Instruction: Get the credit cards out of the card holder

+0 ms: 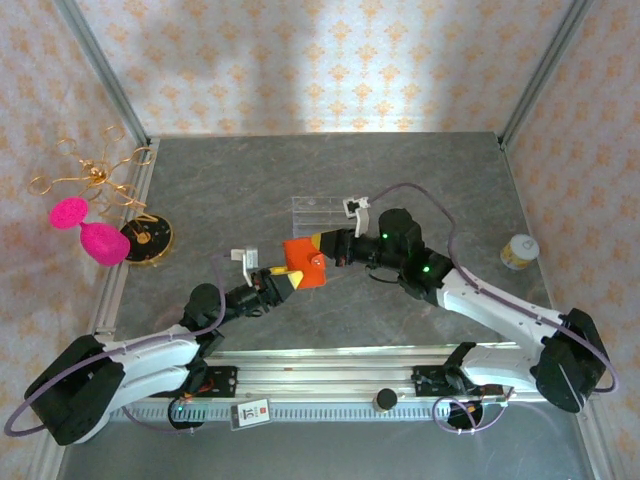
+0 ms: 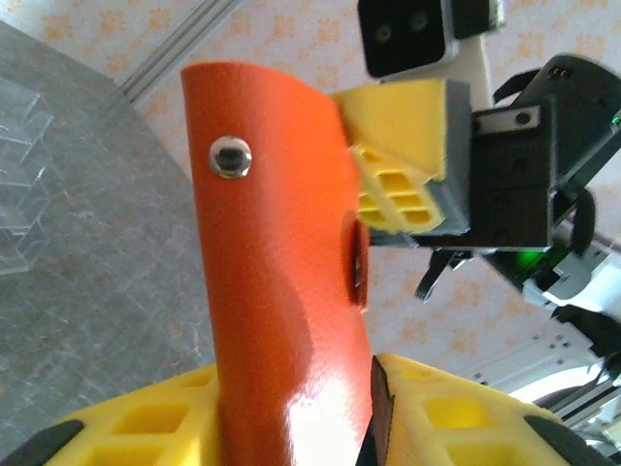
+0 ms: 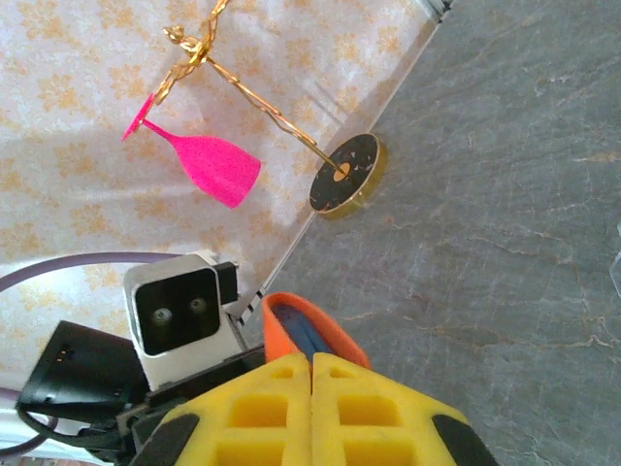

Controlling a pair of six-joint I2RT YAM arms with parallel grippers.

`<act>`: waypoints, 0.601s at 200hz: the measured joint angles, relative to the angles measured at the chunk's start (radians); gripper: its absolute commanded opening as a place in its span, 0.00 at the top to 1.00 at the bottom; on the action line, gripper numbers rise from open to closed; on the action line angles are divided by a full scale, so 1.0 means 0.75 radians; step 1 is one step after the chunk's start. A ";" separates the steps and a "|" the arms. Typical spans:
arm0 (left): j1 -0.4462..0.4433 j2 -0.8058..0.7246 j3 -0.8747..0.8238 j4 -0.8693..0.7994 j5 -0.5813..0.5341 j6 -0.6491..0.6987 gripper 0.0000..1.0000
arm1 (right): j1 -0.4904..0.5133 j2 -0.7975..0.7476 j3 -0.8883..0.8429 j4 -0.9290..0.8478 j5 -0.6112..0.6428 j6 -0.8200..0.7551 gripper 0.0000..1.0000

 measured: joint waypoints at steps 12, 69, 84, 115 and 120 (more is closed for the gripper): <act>0.000 -0.013 0.001 -0.011 -0.012 0.005 0.91 | 0.000 0.008 -0.002 0.003 0.005 0.018 1.00; -0.044 -0.110 0.091 -0.376 -0.211 0.038 1.00 | 0.011 0.042 0.022 -0.207 0.298 0.067 0.52; -0.075 -0.137 0.126 -0.495 -0.316 0.061 1.00 | 0.050 0.042 0.040 -0.300 0.425 0.071 0.49; -0.152 -0.154 0.203 -0.695 -0.525 0.109 1.00 | 0.189 0.045 0.105 -0.435 0.648 0.082 0.48; -0.161 -0.154 0.216 -0.719 -0.552 0.114 1.00 | 0.204 0.046 0.114 -0.444 0.673 0.083 0.48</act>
